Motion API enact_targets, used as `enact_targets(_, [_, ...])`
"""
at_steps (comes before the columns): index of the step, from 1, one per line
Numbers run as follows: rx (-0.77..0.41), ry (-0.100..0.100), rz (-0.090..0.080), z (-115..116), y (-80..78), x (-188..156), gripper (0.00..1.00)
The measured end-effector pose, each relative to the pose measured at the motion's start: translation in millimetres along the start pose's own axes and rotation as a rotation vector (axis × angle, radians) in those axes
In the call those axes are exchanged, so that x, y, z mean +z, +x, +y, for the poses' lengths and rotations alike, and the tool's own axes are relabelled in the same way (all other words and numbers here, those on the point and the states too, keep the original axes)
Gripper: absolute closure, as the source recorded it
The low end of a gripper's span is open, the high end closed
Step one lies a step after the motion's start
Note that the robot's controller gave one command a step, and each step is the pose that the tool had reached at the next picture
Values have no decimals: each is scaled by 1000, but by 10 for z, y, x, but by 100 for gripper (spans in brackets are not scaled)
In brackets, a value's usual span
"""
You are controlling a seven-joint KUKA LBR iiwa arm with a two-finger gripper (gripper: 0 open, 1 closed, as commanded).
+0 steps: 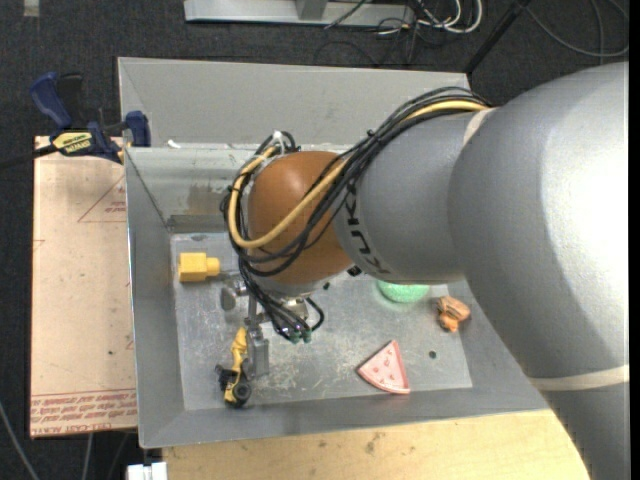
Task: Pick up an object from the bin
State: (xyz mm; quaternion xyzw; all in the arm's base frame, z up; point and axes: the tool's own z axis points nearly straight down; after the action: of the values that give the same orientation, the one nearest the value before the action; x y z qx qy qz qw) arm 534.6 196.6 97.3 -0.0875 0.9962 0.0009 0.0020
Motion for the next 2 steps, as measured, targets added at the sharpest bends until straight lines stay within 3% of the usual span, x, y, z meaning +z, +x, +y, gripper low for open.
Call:
enact_targets(1, [-42,0,7,102,268,114,0])
enact_targets(2, [-173,0,3,3,379,180,0])
